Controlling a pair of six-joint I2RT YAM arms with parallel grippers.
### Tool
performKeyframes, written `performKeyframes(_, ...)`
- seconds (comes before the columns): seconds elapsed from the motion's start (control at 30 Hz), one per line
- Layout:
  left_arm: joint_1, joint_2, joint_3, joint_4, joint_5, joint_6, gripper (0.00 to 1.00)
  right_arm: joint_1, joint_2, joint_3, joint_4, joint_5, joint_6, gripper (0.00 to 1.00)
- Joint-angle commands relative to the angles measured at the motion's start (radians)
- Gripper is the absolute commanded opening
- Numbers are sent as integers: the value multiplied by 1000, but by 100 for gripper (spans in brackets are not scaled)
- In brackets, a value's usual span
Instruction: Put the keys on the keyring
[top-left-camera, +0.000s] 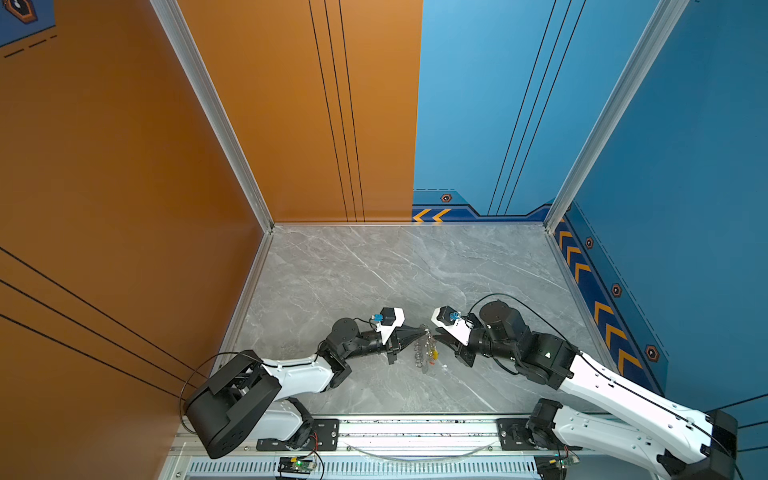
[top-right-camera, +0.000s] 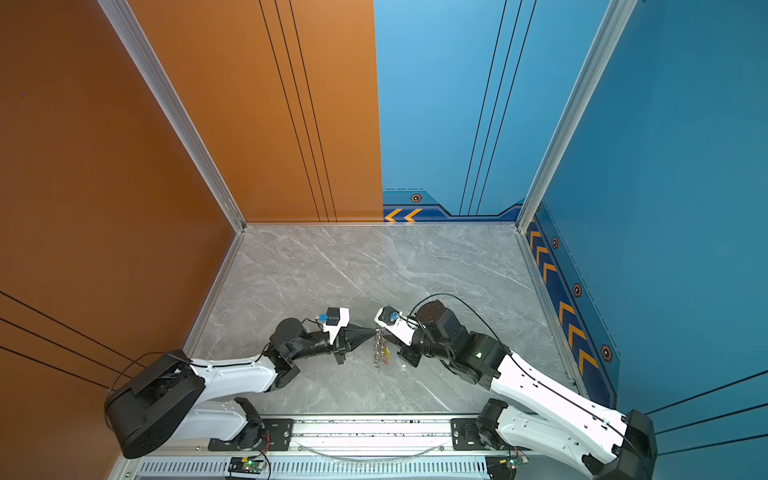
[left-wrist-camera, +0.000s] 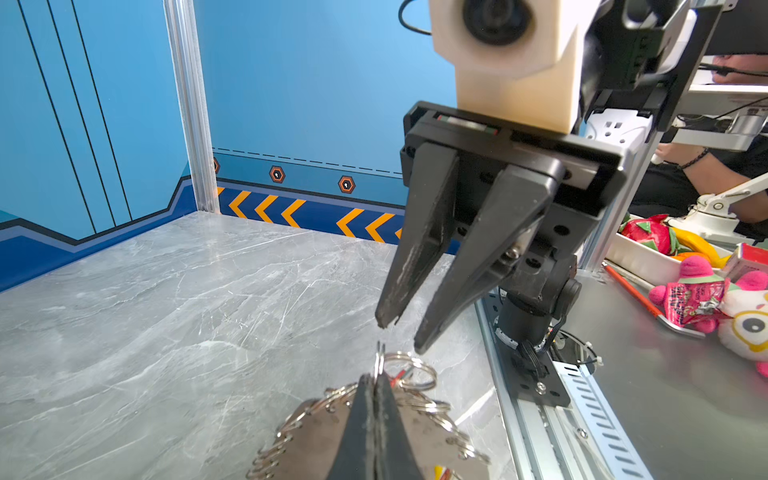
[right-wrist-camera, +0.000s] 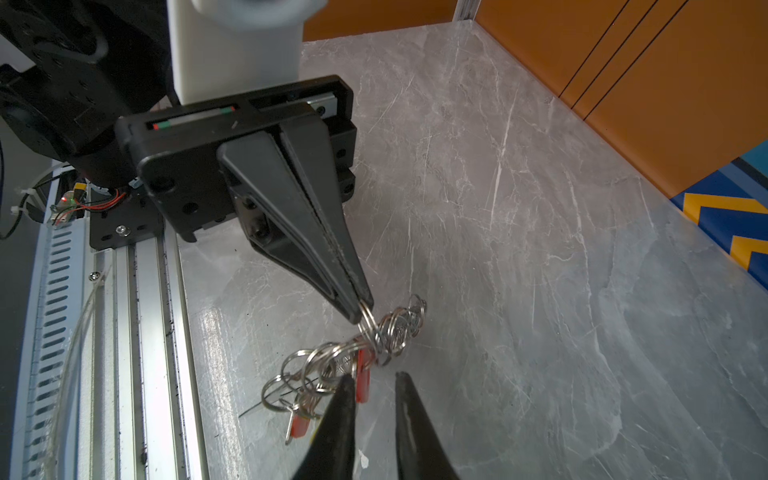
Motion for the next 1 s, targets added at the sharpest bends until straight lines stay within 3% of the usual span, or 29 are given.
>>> performKeyframes(0.0, 11, 2, -7, 90, 4, -19, 0, 13, -28, -16, 50, 0, 27, 21)
performKeyframes(0.37, 9, -5, 2, 42, -44, 2, 0, 144, -18, -56, 156, 218, 58, 28)
performKeyframes(0.57, 9, -9, -1, 42, -45, 0, 0, 156, 23, -36, 129, 302, 45, 25)
performKeyframes(0.83, 8, -13, -2, 41, -59, -4, 0, 166, 43, -23, 100, 294, 28, 9)
performKeyframes(0.97, 5, -12, 4, 42, -105, -20, 0, 198, 58, -27, 78, 343, -9, 3)
